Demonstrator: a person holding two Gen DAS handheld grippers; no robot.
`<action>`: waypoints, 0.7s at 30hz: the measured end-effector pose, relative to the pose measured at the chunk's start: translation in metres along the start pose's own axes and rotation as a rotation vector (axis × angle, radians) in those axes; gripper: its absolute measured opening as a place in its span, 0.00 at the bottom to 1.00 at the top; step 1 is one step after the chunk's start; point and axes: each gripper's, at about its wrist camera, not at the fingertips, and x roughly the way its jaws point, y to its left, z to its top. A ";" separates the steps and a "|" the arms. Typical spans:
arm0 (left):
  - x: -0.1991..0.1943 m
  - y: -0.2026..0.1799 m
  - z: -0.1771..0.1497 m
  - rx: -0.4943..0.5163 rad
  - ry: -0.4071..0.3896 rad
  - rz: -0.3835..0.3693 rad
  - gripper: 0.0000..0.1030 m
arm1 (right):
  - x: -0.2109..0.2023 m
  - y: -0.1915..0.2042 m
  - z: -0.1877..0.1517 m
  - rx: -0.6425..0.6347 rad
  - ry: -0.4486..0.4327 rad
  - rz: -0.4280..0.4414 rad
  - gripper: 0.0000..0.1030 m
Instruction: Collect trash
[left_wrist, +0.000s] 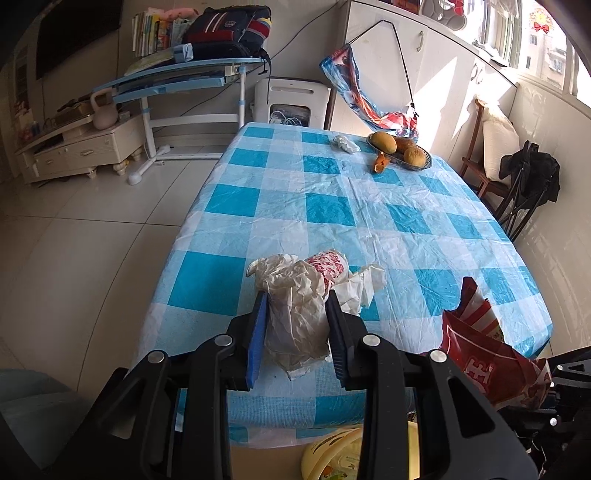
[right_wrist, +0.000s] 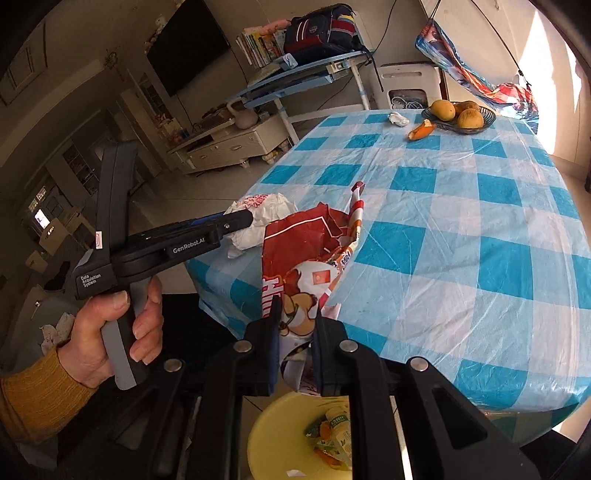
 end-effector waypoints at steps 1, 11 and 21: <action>-0.003 0.000 -0.002 0.001 -0.002 0.001 0.29 | 0.002 0.012 -0.009 -0.049 0.040 -0.007 0.14; -0.033 -0.007 -0.030 0.020 -0.005 -0.013 0.29 | 0.028 0.051 -0.069 -0.247 0.284 -0.109 0.29; -0.037 -0.064 -0.094 0.219 0.164 -0.102 0.29 | -0.051 -0.032 -0.038 0.270 -0.160 -0.081 0.55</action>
